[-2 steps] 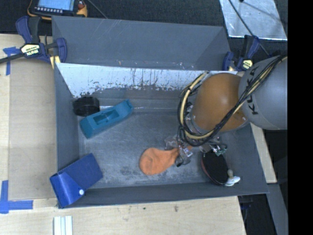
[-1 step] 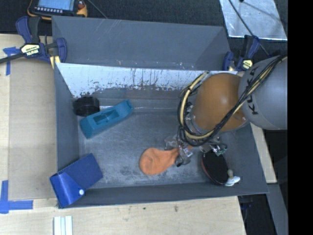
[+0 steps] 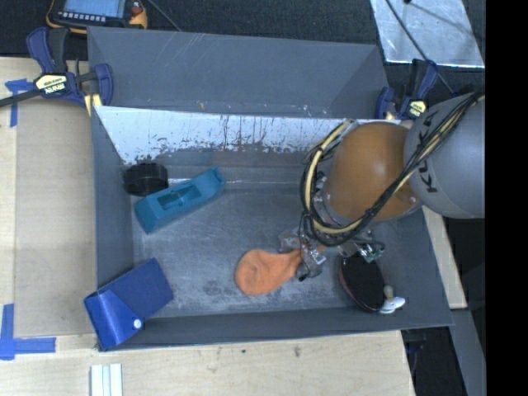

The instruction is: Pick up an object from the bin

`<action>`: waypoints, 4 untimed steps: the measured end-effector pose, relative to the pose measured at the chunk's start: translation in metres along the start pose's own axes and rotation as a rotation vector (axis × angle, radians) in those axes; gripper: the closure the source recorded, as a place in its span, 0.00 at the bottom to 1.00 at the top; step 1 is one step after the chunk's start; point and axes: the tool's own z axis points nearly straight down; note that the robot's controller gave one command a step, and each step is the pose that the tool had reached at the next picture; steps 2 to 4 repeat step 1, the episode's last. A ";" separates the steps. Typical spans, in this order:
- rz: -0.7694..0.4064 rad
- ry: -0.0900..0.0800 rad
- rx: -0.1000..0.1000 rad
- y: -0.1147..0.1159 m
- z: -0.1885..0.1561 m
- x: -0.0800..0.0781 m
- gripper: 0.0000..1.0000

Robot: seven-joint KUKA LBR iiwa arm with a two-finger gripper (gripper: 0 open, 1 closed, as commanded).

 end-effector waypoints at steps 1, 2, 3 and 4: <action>0.000 0.001 -0.001 0.000 -0.012 0.000 1.00; 0.000 0.001 -0.001 0.000 -0.012 0.000 1.00; 0.000 0.001 -0.001 0.000 -0.012 0.000 1.00; 0.000 0.001 -0.001 0.000 -0.012 0.000 1.00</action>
Offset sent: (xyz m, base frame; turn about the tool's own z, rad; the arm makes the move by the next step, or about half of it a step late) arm 0.0000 0.0001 0.1015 0.0000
